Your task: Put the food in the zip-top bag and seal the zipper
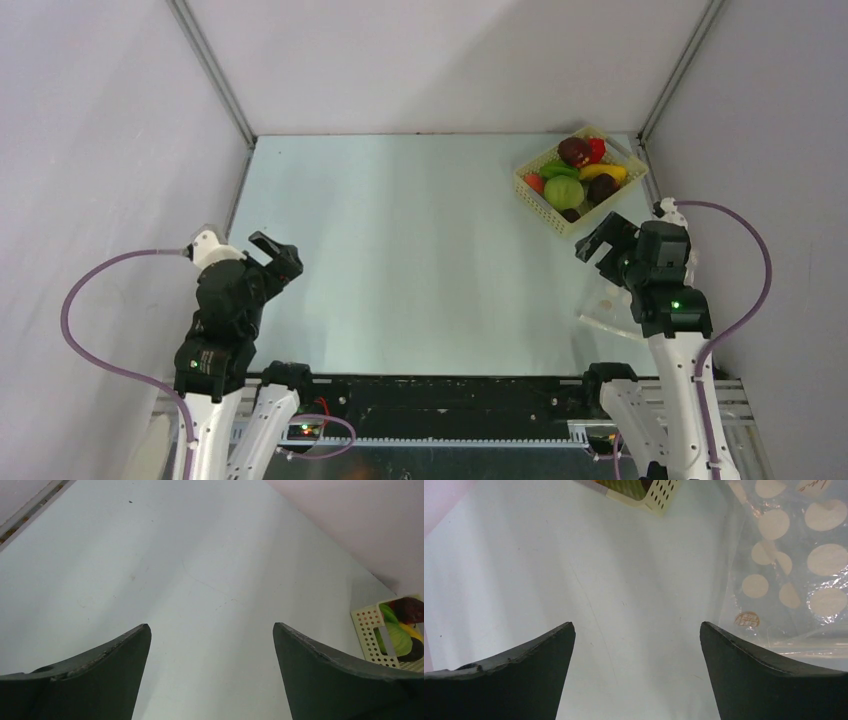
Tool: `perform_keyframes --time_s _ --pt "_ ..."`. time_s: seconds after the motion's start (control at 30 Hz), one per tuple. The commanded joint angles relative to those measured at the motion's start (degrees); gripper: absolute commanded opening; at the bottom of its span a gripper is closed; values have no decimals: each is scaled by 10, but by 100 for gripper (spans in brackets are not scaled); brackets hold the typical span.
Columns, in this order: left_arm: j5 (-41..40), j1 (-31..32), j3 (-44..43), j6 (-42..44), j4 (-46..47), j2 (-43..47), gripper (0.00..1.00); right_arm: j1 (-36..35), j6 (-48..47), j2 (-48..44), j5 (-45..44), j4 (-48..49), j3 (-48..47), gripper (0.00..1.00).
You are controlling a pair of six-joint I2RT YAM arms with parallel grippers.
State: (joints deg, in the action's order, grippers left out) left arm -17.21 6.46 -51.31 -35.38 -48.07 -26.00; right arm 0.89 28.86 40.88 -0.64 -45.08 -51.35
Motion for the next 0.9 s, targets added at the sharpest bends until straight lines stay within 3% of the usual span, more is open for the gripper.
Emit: perform_keyframes --time_s 0.0,0.23,0.5,0.87 --pt "25 -4 9 20 25 -6 98 3 -11 -10 -28 28 -5 100" --pt "35 -5 12 22 30 -16 98 23 8 53 -235 3 -1 100" --pt "52 -4 14 21 23 -35 98 227 47 221 -163 76 -22 100" --pt "53 -4 18 36 3 -39 98 260 78 388 -231 117 -87 100"
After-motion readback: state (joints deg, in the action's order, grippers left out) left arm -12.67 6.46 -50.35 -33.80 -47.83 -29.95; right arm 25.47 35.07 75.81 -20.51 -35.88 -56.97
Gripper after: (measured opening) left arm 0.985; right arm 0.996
